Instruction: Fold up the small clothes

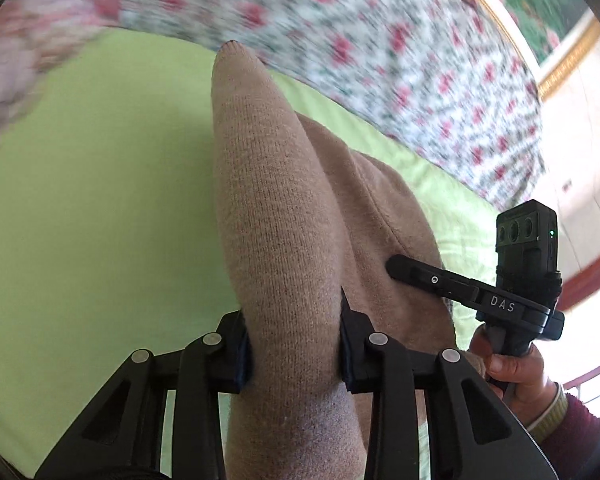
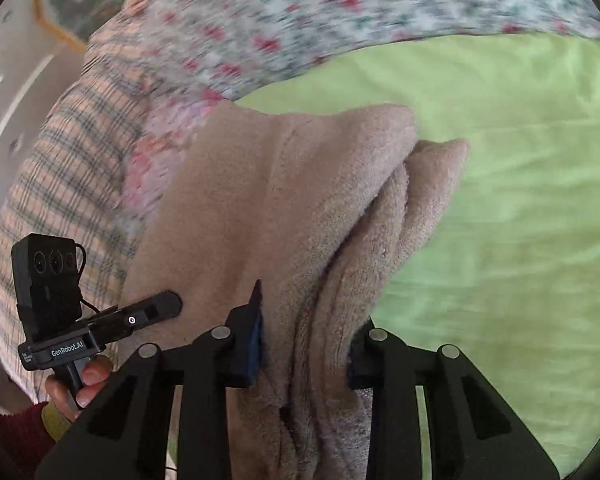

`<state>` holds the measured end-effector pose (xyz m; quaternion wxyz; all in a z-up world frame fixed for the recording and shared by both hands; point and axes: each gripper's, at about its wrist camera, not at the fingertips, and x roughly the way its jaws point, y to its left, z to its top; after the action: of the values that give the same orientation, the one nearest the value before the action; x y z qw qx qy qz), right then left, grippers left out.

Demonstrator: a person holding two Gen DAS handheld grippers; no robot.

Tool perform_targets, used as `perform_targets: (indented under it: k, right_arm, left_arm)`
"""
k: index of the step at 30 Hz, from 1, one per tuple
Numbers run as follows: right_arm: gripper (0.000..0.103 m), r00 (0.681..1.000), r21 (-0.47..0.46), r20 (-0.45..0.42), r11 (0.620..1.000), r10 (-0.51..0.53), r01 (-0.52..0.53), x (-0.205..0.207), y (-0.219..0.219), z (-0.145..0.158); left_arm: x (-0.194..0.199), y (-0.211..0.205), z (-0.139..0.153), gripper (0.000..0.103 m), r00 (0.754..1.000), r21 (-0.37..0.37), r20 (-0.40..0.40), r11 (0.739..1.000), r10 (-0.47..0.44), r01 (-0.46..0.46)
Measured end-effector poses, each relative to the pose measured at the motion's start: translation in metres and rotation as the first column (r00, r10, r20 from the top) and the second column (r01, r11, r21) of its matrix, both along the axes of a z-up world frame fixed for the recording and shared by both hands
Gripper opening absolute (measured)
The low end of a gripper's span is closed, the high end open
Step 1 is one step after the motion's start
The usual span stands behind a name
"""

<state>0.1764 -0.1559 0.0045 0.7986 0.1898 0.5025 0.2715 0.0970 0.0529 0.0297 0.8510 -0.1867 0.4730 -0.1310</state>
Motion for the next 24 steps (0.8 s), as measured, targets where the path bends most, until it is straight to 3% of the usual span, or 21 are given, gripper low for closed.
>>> perform_targets:
  k: [5, 9, 11, 15, 18, 20, 24]
  right_arm:
    - [0.032, 0.990, 0.030, -0.013, 0.990, 0.138, -0.138, 0.005, 0.071, -0.025]
    - [0.033, 0.981, -0.032, -0.116, 0.987, 0.154, -0.158, 0.004, 0.097, -0.065]
    - [0.041, 0.980, -0.043, -0.150, 0.989, 0.132, -0.140, 0.002, 0.095, -0.075]
    - [0.049, 0.984, -0.065, -0.156, 0.993, 0.087, -0.098, -0.007, 0.077, -0.062]
    - [0.049, 0.999, -0.131, -0.039, 0.991, 0.028, -0.033, -0.011, 0.063, -0.030]
    - [0.049, 1.000, -0.110, 0.003, 0.994, 0.013, -0.013, -0.003, 0.067, -0.016]
    - [0.036, 0.998, -0.105, -0.040, 0.993, 0.040, -0.044, 0.001, 0.099, -0.020]
  left_arm:
    - [-0.048, 0.070, -0.002, 0.033, 0.991, 0.047, -0.014, 0.990, 0.132, -0.131]
    - [-0.063, 0.113, -0.043, 0.038, 0.971, 0.039, -0.118, 0.978, 0.209, -0.205]
    - [-0.068, 0.124, -0.063, 0.044, 0.953, 0.039, -0.181, 0.970, 0.242, -0.239]
    - [-0.085, 0.133, -0.062, 0.055, 0.950, 0.015, -0.167, 0.964, 0.265, -0.266]
    - [-0.094, 0.138, -0.058, 0.056, 0.949, 0.023, -0.157, 0.961, 0.274, -0.274]
    - [-0.097, 0.142, -0.057, 0.056, 0.945, 0.009, -0.157, 0.957, 0.286, -0.289]
    - [-0.094, 0.141, -0.054, 0.056, 0.939, 0.023, -0.150, 0.951, 0.308, -0.308]
